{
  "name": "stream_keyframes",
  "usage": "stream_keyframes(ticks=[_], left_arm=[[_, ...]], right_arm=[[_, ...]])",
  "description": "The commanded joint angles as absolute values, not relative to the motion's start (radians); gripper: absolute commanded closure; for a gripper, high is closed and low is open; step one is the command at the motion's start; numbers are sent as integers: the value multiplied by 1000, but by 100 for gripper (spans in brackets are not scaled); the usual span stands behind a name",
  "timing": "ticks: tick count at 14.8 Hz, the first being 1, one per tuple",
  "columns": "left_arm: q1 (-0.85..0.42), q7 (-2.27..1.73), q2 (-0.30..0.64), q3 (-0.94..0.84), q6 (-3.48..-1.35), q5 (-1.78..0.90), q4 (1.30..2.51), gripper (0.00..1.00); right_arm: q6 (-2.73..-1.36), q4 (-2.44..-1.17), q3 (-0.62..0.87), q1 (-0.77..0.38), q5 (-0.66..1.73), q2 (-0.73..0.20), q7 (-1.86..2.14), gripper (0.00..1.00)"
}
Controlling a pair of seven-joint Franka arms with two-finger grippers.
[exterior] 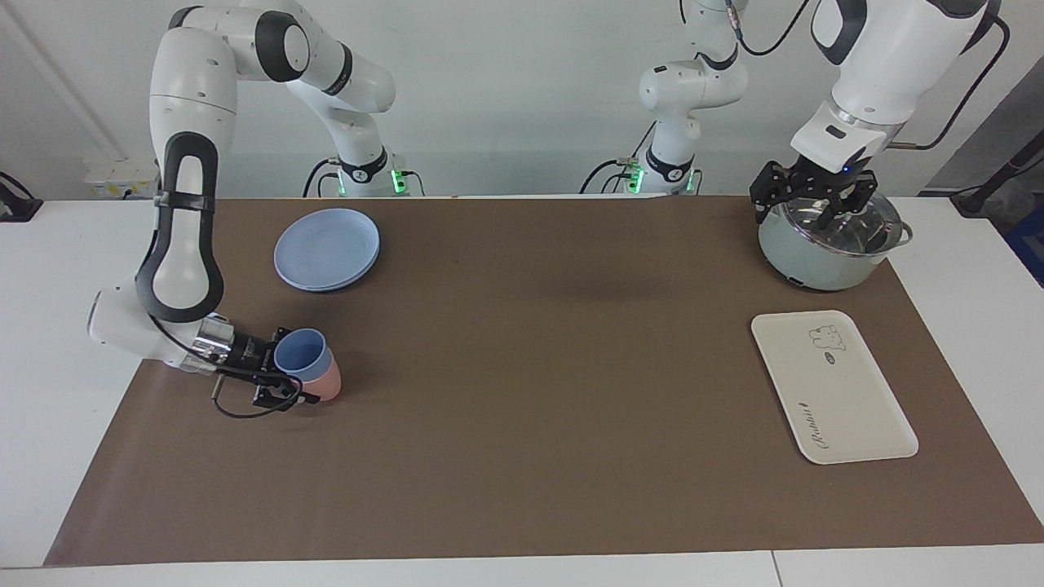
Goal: Place cup on tray
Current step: 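Close the right gripper on the pink cup's rim, then carry the cup toward the center while the left gripper reaches it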
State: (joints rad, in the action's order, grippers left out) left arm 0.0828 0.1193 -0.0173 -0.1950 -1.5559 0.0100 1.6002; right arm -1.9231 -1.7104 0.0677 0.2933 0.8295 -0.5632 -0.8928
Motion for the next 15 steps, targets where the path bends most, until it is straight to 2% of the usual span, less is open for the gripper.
stream_keyframes(ticks=[1, 5, 9, 14, 15], left_arm=[[72, 107, -51, -187, -1580, 26, 1643, 0], [71, 107, -52, -187, -1580, 26, 1644, 0], [63, 92, -49, -190, -1598, 25, 1634, 0], [32, -245, -44, -190, -1693, -188, 1640, 0], [-10, -323, -43, -190, -1713, -205, 1638, 0]], right_arm=[[-1925, -1753, 72, 301, 867, -523, -857, 100], [-1898, -1759, 72, 276, 867, -473, -850, 100], [-1917, -1772, 71, 152, 867, -387, -996, 100], [-1931, -1772, 72, -12, 867, -318, -1138, 100], [-1957, -1772, 71, -53, 867, -304, -1175, 100]])
